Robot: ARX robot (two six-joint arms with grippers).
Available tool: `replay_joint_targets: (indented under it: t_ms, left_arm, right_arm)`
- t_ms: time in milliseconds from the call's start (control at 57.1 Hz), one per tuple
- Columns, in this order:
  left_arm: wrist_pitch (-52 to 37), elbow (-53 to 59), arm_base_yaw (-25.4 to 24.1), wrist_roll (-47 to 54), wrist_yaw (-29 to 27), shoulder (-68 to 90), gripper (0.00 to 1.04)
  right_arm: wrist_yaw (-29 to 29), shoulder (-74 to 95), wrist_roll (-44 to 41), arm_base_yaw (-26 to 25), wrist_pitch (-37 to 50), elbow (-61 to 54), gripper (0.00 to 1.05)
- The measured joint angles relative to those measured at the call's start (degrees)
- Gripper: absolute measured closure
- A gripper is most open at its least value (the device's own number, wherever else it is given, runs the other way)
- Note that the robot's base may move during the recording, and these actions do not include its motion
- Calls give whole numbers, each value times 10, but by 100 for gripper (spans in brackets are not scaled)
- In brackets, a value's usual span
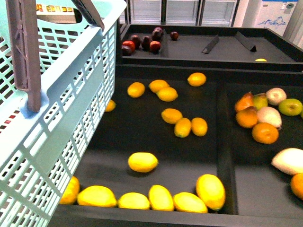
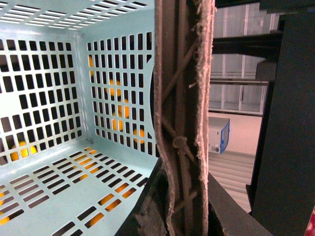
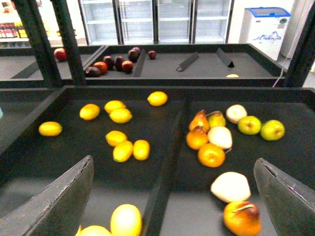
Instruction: Pick lemon and mango into basket
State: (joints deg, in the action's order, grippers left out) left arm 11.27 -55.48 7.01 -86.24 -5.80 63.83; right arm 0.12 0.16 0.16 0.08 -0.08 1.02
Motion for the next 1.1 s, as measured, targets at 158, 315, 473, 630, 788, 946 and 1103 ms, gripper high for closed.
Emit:
replay_joint_targets:
  t_ms: [158, 315, 473, 630, 788, 946, 1103]
  left_arm:
    - [0, 0, 0, 1, -2, 0, 97]
    - [0, 0, 0, 0, 0, 0, 97]
    - [0, 0, 0, 0, -1, -1, 97]
    - [0, 0, 0, 0, 0, 0, 97]
    - [0, 0, 0, 2, -1, 0, 97]
    - [0, 0, 0, 3, -2, -1, 97]
    - [0, 0, -7, 7, -15, 0, 97]
  right_arm:
    - [1, 1, 0, 0, 0, 0, 9]
    - [-1, 0, 0, 0, 0, 0, 9]
    - [0, 0, 0, 0, 0, 0, 9]
    - [0, 0, 0, 0, 0, 0, 9]
    - [0, 0, 0, 0, 0, 0, 9]
    - [-2, 0, 0, 0, 0, 0, 9]
    - [-4, 0, 0, 0, 0, 0, 9]
